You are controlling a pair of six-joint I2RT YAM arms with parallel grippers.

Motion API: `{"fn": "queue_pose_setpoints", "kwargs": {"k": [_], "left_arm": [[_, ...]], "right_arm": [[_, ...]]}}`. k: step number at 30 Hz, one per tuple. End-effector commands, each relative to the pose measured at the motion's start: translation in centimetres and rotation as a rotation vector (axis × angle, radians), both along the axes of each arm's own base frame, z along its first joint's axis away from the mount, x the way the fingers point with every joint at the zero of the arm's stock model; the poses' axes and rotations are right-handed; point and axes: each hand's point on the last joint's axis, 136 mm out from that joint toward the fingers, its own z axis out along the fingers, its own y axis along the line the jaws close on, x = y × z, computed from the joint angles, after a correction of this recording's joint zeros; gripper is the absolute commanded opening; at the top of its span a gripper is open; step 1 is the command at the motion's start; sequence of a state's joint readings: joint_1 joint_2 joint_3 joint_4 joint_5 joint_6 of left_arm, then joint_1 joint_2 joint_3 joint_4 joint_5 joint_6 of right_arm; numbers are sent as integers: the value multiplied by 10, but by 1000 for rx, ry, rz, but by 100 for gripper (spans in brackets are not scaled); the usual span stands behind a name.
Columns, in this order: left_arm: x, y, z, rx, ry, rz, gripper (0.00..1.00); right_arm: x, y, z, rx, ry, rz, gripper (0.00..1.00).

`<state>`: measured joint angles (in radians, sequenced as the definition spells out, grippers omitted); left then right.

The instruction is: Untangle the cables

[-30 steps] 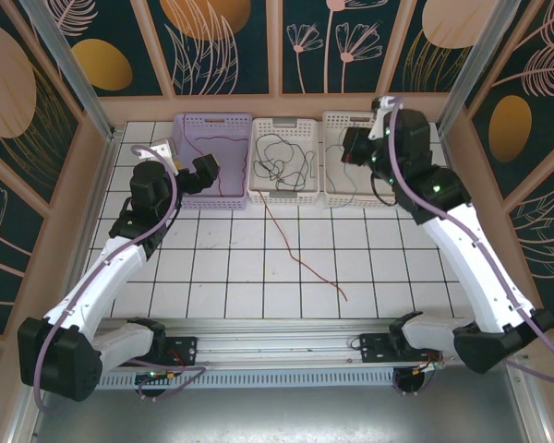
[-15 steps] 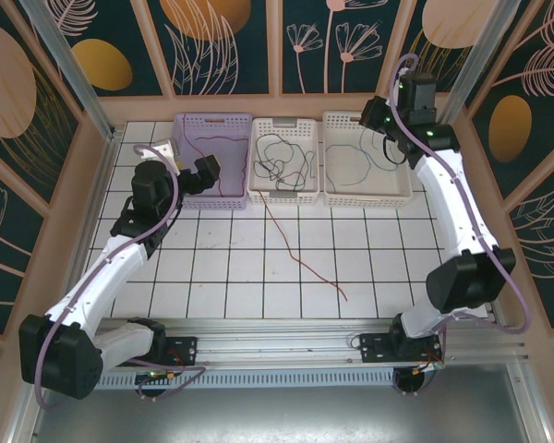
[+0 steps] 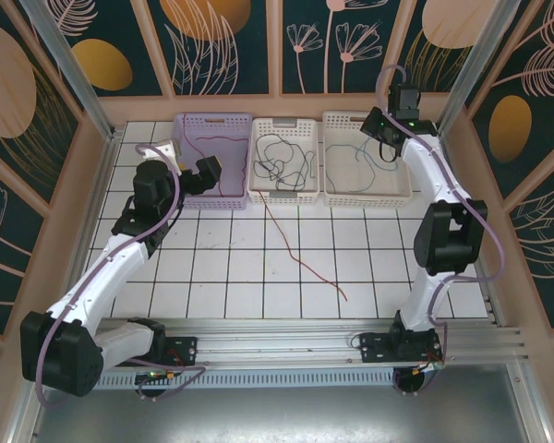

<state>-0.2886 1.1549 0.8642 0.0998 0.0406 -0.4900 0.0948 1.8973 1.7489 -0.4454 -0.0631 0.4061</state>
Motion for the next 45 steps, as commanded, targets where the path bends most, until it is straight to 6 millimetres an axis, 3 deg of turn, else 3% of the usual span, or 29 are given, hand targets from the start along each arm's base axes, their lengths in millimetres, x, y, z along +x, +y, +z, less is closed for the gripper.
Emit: {"fn": "queue_pose_setpoints", "kwargs": {"k": [1, 10, 13, 15, 20, 35, 41, 45], "left_arm": [[2, -6, 14, -5, -27, -21, 99], [3, -7, 11, -2, -19, -26, 99], [3, -8, 11, -2, -18, -29, 98], [4, -8, 11, -2, -16, -29, 98], [4, -8, 10, -1, -13, -29, 99], [5, -15, 2, 1, 2, -53, 98], [4, -42, -14, -116, 58, -158, 99], [4, -68, -34, -109, 135, -196, 99]], "right_arm": [[13, -6, -6, -12, 0, -29, 0], [6, 8, -86, 6, 152, 12, 0], [3, 11, -98, -8, 194, 24, 0], [2, 12, -96, -12, 195, 26, 2], [-1, 11, -72, -36, 161, 12, 27], [-28, 26, 12, -28, 26, 49, 64], [-61, 28, 57, -6, -62, 75, 71], [-103, 35, 89, -19, -148, 133, 76]]}}
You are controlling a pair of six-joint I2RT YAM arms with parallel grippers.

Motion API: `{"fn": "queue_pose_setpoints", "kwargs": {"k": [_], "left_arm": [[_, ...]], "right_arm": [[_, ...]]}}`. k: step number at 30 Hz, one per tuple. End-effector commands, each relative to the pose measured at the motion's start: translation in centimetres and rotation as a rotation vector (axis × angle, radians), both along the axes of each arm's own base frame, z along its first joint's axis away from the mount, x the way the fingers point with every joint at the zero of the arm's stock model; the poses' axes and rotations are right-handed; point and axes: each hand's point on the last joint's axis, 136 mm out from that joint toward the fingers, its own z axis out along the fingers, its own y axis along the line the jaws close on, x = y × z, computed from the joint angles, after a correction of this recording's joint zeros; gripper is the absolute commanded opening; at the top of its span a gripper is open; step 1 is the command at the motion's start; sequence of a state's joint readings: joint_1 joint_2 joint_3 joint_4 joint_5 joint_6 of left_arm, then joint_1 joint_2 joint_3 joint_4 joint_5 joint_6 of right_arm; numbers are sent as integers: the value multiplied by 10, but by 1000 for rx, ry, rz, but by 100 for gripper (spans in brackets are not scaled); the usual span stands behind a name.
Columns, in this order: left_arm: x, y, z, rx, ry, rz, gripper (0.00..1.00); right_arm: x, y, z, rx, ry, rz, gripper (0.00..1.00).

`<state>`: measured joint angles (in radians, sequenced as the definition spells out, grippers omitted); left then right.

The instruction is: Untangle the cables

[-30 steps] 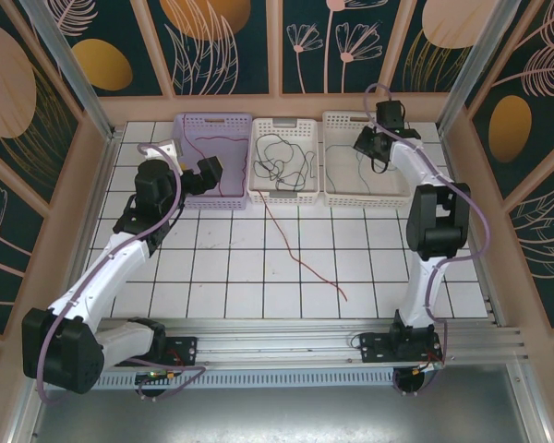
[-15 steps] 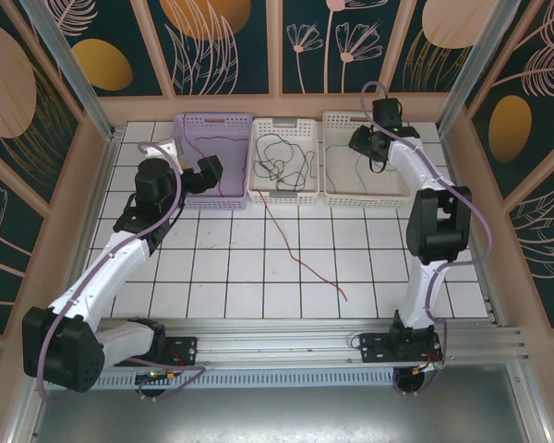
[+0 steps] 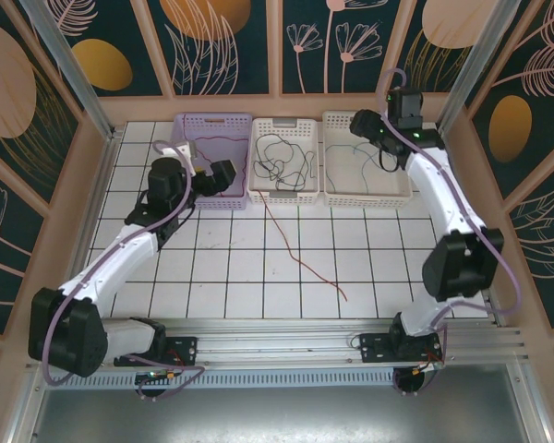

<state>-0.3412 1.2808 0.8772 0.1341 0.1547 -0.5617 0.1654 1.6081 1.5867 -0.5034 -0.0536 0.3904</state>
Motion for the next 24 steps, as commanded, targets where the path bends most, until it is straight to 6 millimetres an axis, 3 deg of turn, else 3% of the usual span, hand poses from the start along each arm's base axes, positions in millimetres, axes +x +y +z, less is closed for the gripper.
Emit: {"fn": "queue_pose_setpoints", "kwargs": {"k": [1, 7, 13, 24], "left_arm": [[-4, -33, -5, -23, 40, -70, 99], [-18, -83, -41, 114, 137, -144, 99], [-25, -101, -63, 114, 217, -169, 98], [-58, -143, -132, 241, 347, -222, 99]], "right_arm": [[-41, 13, 34, -17, -89, 78, 77], [-107, 18, 50, -35, -124, 162, 91], [-159, 1, 43, -87, -120, 158, 96], [-211, -22, 22, -101, -144, 100, 97]]}}
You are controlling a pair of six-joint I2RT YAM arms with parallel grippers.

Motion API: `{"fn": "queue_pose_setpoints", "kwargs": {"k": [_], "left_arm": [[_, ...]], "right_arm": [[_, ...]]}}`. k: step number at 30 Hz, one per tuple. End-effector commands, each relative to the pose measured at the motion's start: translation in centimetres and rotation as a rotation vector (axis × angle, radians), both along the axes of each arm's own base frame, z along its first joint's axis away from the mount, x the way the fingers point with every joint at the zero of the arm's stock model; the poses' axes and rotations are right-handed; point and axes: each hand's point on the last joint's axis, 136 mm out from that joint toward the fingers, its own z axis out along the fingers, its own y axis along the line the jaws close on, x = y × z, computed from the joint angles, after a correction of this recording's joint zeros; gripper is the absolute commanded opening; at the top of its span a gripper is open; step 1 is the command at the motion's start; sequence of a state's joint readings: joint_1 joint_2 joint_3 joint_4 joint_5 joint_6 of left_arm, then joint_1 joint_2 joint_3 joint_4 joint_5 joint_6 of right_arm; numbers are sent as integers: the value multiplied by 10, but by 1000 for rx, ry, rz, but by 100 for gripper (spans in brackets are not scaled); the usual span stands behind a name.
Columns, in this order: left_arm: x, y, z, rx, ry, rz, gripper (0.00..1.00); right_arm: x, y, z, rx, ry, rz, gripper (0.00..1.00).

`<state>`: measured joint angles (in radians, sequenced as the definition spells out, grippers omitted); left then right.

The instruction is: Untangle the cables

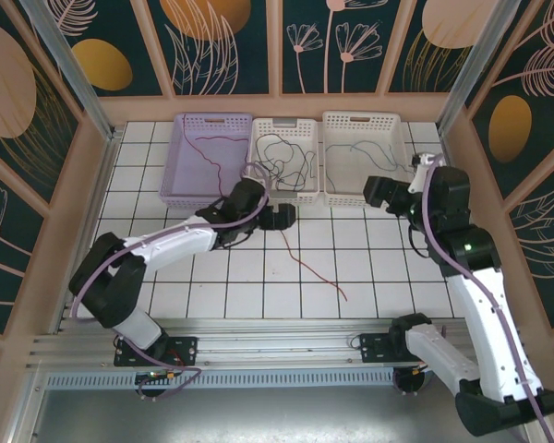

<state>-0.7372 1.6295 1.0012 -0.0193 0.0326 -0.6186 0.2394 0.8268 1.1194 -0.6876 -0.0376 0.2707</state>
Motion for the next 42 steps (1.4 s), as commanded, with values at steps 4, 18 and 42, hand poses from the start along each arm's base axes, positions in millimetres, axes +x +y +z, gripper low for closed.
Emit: {"fn": "queue_pose_setpoints", "kwargs": {"k": [4, 18, 42], "left_arm": [[-2, 0, -27, 88, 35, 64, 99], [11, -12, -72, 162, 88, 127, 78], [5, -10, -47, 148, 76, 105, 0]], "right_arm": [[-19, -10, -15, -26, 4, -28, 97], [-36, -13, -18, 9, -65, -27, 98], [-46, -18, -13, 62, -182, -53, 98]]}}
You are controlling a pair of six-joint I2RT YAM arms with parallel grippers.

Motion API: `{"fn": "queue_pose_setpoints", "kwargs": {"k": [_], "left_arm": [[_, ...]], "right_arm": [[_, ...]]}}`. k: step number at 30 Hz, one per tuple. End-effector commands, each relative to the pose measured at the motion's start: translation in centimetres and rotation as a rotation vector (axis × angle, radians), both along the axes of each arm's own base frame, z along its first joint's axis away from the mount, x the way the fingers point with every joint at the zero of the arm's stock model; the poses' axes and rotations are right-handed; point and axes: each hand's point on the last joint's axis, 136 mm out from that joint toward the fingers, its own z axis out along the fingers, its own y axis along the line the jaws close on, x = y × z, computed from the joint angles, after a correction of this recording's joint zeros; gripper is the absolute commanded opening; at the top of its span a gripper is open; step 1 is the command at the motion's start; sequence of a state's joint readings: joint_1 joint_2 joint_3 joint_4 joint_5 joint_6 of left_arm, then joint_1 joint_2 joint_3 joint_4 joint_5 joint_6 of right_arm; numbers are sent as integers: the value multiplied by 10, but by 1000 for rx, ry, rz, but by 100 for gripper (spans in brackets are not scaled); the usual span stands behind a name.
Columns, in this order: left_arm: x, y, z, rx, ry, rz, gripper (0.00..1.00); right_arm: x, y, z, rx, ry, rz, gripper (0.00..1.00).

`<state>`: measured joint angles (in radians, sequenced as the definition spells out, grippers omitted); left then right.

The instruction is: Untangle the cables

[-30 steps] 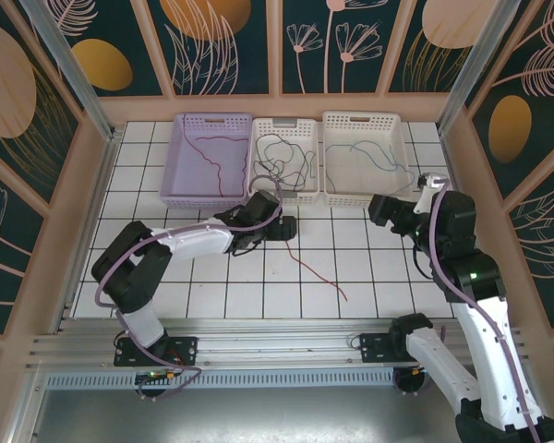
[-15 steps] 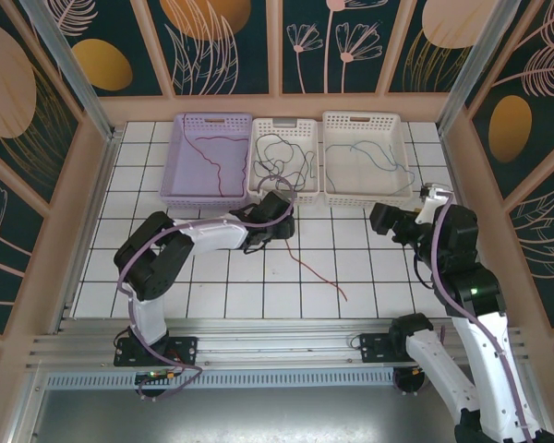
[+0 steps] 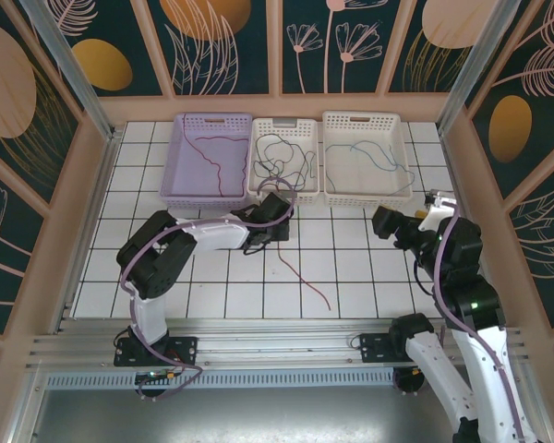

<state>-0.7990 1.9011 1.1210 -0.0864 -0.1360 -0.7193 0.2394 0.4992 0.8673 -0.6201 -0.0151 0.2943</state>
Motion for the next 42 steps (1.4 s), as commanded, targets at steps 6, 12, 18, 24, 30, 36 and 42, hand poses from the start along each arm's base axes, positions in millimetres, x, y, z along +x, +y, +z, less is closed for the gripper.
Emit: {"fn": "queue_pose_setpoints", "kwargs": {"k": [6, 12, 18, 24, 30, 36, 42], "left_arm": [[-14, 14, 106, -75, -142, -40, 0], [-12, 47, 192, -21, -337, -12, 0], [5, 90, 269, 69, -520, 68, 0], [30, 137, 339, 175, -682, 172, 0], [51, 172, 380, 296, -813, 292, 0], [82, 198, 404, 342, -889, 409, 0], [117, 213, 402, 341, -906, 492, 0]], "right_arm": [[-1, -8, 5, 29, -75, -51, 98], [-1, -11, 2, 29, -80, -71, 98], [-1, -13, -1, 33, -84, -79, 98], [-3, -13, -2, 41, -94, -81, 98], [-5, -13, -3, 46, -97, -79, 98], [-8, -13, -2, 53, -108, -77, 98], [-9, -13, -1, 55, -117, -73, 98]]}}
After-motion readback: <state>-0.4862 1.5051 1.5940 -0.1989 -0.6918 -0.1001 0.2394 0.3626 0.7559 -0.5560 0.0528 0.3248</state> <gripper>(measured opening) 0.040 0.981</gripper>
